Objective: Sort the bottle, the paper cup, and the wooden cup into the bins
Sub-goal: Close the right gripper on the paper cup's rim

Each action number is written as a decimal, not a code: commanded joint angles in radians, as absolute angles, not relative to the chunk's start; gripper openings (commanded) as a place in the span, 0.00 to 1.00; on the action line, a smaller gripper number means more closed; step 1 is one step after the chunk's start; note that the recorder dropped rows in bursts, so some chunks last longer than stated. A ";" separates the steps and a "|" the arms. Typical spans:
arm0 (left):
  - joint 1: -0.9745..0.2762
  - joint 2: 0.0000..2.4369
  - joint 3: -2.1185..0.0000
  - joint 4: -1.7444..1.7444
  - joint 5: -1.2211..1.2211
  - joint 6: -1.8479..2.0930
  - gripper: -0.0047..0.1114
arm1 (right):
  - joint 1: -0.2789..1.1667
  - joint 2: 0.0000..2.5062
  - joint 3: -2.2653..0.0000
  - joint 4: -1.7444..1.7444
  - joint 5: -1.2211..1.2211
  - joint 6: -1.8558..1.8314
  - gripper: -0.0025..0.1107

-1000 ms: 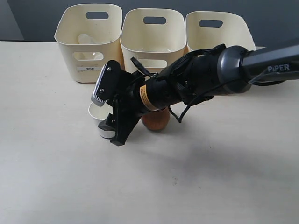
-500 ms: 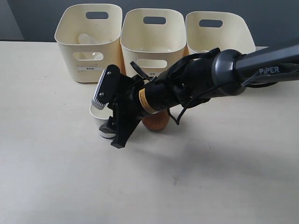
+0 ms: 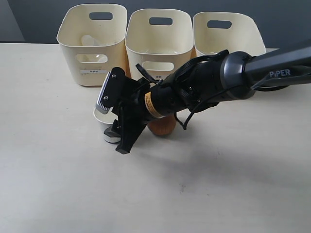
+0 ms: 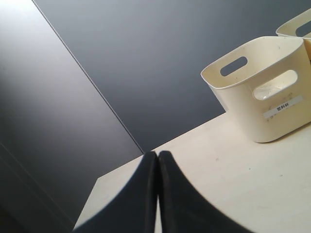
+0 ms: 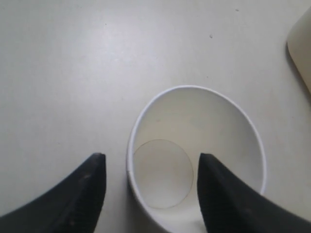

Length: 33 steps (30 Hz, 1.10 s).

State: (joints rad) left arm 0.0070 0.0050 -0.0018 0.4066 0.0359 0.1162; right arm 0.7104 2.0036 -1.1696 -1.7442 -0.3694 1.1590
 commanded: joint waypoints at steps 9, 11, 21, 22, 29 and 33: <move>0.007 0.000 0.000 0.398 0.029 0.113 0.04 | 0.710 2.006 -1.175 -1.744 -0.368 1.157 0.50; 0.007 0.000 0.000 0.398 0.029 0.113 0.04 | 0.710 2.016 -1.175 -1.744 -0.366 1.157 0.50; 0.007 0.000 0.000 0.398 0.029 0.113 0.04 | 0.710 2.064 -1.183 -1.744 -0.345 1.138 0.33; 0.007 0.000 0.000 0.398 0.029 0.113 0.04 | 0.710 2.064 -1.183 -1.744 -0.345 1.108 0.18; 0.007 0.000 0.000 0.398 0.029 0.113 0.04 | 0.710 2.064 -1.183 -1.744 -0.345 1.070 0.03; 0.007 0.000 0.000 0.398 0.029 0.113 0.04 | 0.710 2.064 -1.183 -1.744 -0.345 1.070 0.03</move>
State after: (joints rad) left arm 0.0070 0.0050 -0.0018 0.4066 0.0359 0.1162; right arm 0.7104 2.0658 -1.1776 -1.7442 -0.3485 1.0785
